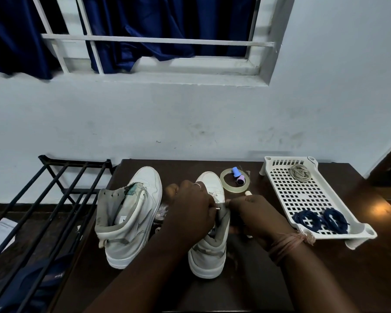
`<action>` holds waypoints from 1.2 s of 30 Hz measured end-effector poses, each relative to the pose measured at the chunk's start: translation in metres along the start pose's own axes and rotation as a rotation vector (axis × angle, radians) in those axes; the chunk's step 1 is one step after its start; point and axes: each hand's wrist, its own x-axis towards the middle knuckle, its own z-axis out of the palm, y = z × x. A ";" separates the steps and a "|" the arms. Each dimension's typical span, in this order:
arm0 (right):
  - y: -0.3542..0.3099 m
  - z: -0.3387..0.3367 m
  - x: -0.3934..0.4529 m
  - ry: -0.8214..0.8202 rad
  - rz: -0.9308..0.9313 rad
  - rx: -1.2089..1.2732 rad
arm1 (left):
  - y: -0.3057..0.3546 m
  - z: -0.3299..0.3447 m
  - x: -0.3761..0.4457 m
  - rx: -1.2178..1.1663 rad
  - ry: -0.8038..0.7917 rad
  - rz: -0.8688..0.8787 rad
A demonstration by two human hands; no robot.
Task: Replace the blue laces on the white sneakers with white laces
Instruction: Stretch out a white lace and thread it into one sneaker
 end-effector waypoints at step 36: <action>0.007 -0.009 0.011 0.022 -0.347 -0.602 | -0.025 0.017 -0.005 -0.677 -0.299 -0.456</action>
